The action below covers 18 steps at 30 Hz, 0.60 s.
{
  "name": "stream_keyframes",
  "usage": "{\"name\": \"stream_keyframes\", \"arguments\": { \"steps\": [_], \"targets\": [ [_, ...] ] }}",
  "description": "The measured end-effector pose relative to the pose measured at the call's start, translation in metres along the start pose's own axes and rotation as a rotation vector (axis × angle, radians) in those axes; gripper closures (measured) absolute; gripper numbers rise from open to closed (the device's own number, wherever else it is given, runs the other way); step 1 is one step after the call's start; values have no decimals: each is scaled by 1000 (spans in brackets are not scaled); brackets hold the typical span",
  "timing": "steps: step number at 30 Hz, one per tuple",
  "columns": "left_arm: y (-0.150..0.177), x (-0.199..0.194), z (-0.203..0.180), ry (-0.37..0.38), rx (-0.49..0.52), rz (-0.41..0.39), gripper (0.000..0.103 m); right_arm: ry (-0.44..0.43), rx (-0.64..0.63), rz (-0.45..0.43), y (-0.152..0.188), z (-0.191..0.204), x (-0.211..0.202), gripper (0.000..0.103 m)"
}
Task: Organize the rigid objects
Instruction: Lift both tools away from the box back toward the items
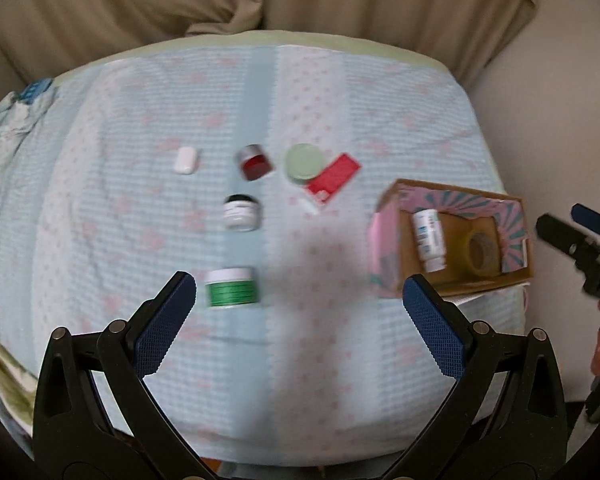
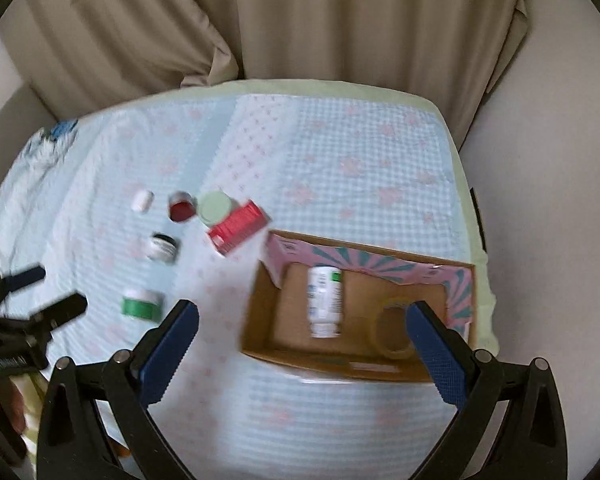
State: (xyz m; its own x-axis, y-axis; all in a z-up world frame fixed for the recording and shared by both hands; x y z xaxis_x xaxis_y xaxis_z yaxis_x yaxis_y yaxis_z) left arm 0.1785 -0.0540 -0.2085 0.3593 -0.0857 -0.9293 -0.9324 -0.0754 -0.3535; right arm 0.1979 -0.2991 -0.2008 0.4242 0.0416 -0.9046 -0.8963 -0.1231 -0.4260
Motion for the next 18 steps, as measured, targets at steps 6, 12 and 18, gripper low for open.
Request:
{"name": "stream_keyframes", "arguments": {
  "steps": [6,12,18],
  "targets": [
    [-4,3,60,3,-14,26,0,-14,91,6,-17,52,5,0],
    [-5,41,103,3,15,96,0,-32,194,37,-28,92,33,0],
    [-4,86,125,30,22,158,0,-80,273,74,-39,119,70,0]
  ]
}}
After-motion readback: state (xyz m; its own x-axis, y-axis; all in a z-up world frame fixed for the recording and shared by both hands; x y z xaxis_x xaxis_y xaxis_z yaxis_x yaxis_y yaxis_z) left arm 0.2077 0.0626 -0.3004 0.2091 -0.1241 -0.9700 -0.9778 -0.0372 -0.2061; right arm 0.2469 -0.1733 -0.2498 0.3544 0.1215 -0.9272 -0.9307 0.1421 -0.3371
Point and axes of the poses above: each gripper's, at about its wrist camera, not at the fingertips, and x roughly the way its jaws point, z to its left, y to its underside, the point moved 1 cm from there along x, roughly the way its jaws point, and after that the axes turned 5 degrees about -x, right-handed, at the moved point
